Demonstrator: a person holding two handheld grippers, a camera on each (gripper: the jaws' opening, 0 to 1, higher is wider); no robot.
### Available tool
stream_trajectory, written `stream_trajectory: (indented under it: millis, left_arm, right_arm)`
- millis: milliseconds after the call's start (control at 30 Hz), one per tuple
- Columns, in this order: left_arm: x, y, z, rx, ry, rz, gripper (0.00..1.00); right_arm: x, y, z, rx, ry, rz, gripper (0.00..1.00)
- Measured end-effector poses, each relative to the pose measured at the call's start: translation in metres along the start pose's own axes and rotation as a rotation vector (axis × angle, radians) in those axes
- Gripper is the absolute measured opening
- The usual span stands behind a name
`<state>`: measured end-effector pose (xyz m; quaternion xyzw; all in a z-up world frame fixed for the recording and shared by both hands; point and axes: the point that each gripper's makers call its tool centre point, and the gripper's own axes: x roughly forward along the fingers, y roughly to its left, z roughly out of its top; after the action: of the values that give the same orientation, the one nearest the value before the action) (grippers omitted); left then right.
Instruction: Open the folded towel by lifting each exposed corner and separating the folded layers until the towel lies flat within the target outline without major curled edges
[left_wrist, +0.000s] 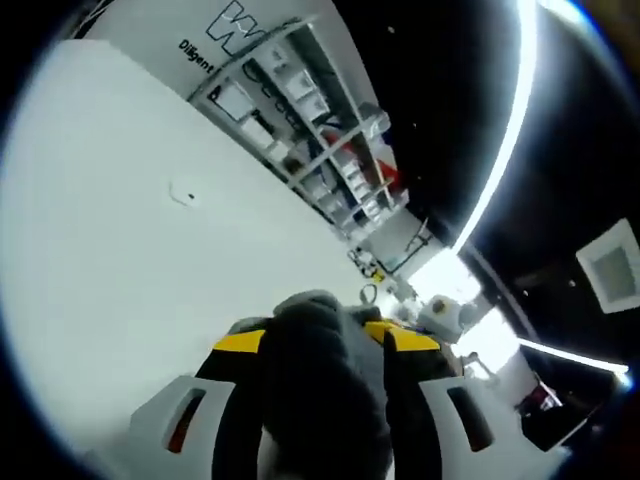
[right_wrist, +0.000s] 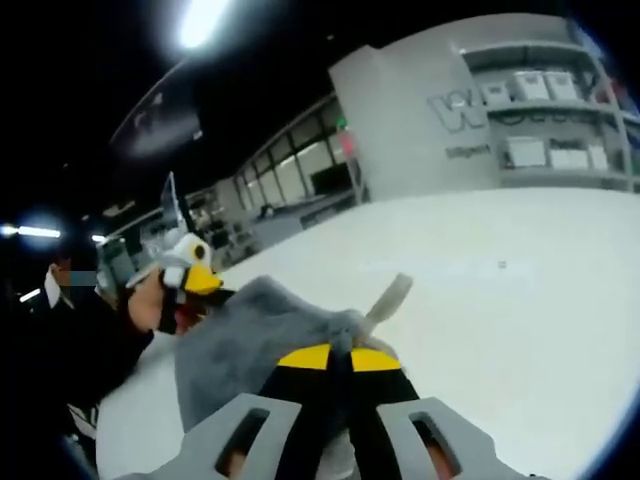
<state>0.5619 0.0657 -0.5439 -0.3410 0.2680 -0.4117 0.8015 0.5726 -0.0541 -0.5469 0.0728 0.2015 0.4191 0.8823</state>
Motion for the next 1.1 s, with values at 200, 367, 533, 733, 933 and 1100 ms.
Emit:
stream_trajectory:
  millis: [200, 367, 533, 733, 933, 1100]
  left_arm:
    - [0.007, 0.015, 0.008, 0.009, 0.046, 0.003, 0.39]
    - [0.013, -0.002, -0.018, 0.013, 0.062, -0.003, 0.33]
    - [0.016, -0.008, -0.020, 0.032, 0.054, -0.031, 0.20]
    - [0.018, -0.009, -0.020, 0.058, 0.067, -0.044, 0.10]
    - [0.018, -0.008, -0.016, 0.081, 0.056, -0.036, 0.07]
    - [0.016, -0.016, -0.009, 0.119, 0.025, -0.071, 0.06]
  right_arm:
    - [0.000, 0.000, 0.000, -0.002, -0.006, -0.005, 0.00]
    - [0.002, 0.002, -0.003, -0.003, -0.001, 0.000, 0.00]
    - [0.002, 0.003, -0.003, 0.001, -0.002, 0.002, 0.00]
    - [0.002, 0.005, -0.003, 0.006, -0.002, 0.007, 0.00]
    - [0.001, 0.004, -0.002, 0.015, -0.004, 0.006, 0.01]
    - [-0.001, -0.008, 0.000, 0.016, -0.042, -0.031, 0.40]
